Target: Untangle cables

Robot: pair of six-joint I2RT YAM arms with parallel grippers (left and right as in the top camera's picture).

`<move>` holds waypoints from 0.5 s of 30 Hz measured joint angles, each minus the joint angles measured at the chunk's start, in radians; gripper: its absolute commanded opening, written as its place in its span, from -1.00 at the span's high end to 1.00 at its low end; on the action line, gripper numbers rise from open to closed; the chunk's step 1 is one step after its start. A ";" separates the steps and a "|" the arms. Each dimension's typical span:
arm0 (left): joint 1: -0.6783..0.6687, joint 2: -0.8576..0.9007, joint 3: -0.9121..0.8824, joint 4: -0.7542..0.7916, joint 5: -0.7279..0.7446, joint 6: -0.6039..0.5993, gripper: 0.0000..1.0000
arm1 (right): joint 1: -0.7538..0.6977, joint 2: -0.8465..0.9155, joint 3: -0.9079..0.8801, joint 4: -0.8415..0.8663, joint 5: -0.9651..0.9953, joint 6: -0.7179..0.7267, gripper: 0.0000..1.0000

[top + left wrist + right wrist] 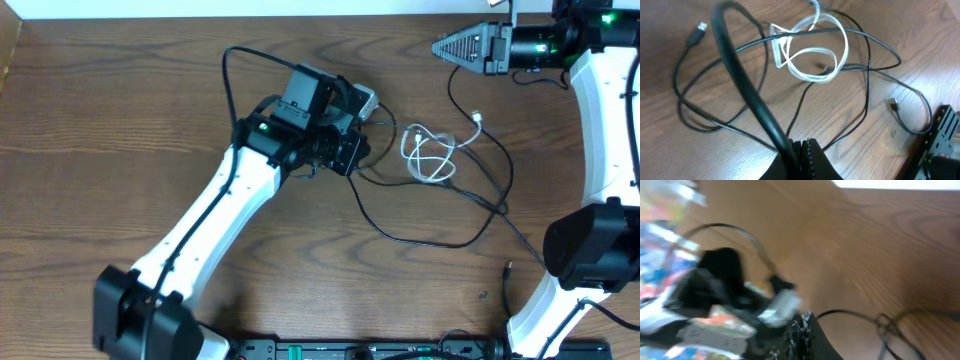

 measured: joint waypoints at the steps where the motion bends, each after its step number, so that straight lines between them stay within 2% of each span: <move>1: 0.000 -0.014 0.000 -0.005 -0.007 0.010 0.85 | 0.000 0.000 0.000 0.000 0.027 0.005 0.98; 7: 0.001 -0.056 0.000 -0.064 -0.109 0.037 0.85 | 0.000 0.000 0.000 0.004 0.113 0.034 0.98; 9: 0.010 -0.056 0.000 -0.085 -0.142 0.036 0.85 | 0.000 0.000 0.000 -0.005 0.166 0.050 0.84; 13: 0.052 -0.056 0.000 -0.101 -0.172 0.024 0.85 | 0.003 0.000 0.002 -0.061 0.360 0.114 0.38; 15: 0.070 -0.056 0.000 -0.103 -0.179 0.016 0.85 | 0.007 0.000 0.002 -0.093 0.468 0.149 0.27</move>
